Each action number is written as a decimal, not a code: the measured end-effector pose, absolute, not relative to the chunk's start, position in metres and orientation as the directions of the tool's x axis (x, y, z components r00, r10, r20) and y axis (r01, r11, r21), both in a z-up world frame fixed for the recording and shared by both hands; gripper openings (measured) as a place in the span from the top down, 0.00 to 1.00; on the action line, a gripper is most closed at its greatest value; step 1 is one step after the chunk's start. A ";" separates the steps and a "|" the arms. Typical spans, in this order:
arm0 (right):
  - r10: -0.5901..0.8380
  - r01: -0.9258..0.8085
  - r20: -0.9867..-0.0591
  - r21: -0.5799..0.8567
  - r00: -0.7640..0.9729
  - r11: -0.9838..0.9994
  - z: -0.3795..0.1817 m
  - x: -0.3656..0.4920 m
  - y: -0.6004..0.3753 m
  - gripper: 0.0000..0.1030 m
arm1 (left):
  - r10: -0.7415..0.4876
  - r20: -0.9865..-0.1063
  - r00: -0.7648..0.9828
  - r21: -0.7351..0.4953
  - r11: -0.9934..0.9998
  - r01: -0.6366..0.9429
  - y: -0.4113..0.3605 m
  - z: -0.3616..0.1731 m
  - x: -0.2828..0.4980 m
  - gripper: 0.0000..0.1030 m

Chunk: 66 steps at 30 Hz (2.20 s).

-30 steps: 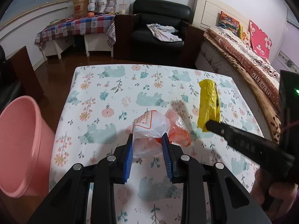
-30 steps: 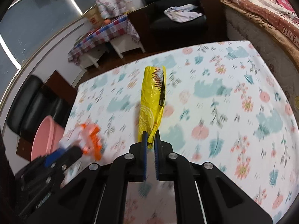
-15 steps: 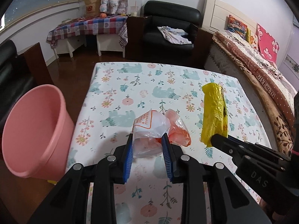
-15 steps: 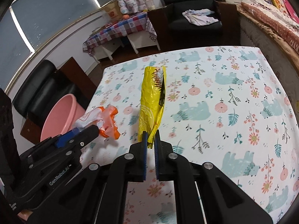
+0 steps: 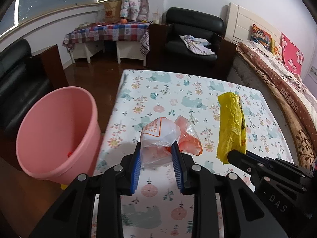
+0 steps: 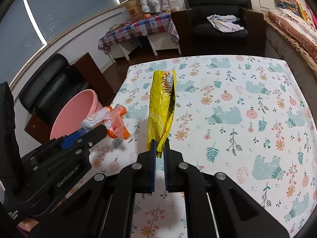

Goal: Collect trash
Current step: 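Carry the orange-white bag and yellow packet over the pink bucket, then open both grippers to drop the bag and yellow packet into the bucket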

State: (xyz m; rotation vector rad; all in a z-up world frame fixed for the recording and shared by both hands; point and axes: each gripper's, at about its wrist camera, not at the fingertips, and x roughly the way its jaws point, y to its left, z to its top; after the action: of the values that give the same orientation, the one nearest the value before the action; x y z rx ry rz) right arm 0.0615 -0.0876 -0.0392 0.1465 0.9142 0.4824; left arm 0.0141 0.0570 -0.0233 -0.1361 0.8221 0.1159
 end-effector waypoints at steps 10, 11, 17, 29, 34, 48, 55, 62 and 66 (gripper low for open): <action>0.478 -0.396 -0.725 0.302 0.496 0.867 -0.035 0.057 -0.060 0.93 | 0.091 -0.726 0.682 -0.082 0.973 -0.217 0.084 -0.020 0.005 0.72; 0.479 -0.401 -0.725 0.299 0.494 0.866 -0.035 0.056 -0.058 0.93 | 0.095 -0.726 0.681 -0.083 0.971 -0.223 0.087 -0.020 0.004 0.72; 0.487 -0.431 -0.726 0.286 0.486 0.856 -0.031 0.057 -0.040 0.93 | 0.119 -0.725 0.679 -0.092 0.959 -0.266 0.106 -0.022 -0.001 0.72; 0.535 -0.540 -0.703 0.252 0.468 0.803 -0.015 0.072 0.028 0.93 | 0.251 -0.695 0.674 -0.073 0.908 -0.413 0.172 -0.017 -0.007 0.72; 0.559 -0.590 -0.701 0.241 0.443 0.771 -0.012 0.076 0.066 0.93 | 0.319 -0.684 0.656 -0.051 0.876 -0.480 0.207 -0.016 -0.007 0.72; 0.574 -0.642 -0.734 0.249 0.363 0.725 -0.028 0.078 0.128 0.93 | 0.360 -0.715 0.600 -0.052 0.828 -0.558 0.267 -0.041 -0.007 0.71; 0.585 -0.649 -0.742 0.274 0.327 0.710 -0.031 0.078 0.140 0.91 | 0.360 -0.714 0.601 -0.065 0.820 -0.569 0.275 -0.045 -0.011 0.59; 0.595 -0.666 -0.727 0.259 0.342 0.699 -0.028 0.073 0.141 0.68 | 0.362 -0.720 0.592 -0.068 0.813 -0.579 0.277 -0.047 -0.015 0.52; 0.595 -0.661 -0.724 0.261 0.347 0.704 -0.028 0.072 0.137 0.68 | 0.362 -0.720 0.592 -0.063 0.815 -0.576 0.277 -0.047 -0.016 0.49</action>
State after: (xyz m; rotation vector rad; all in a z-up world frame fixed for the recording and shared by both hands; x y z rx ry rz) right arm 0.0724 0.1367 -0.0275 -0.0823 0.9023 0.8157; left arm -0.0164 0.2769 -0.0466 -0.3049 0.7596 0.5554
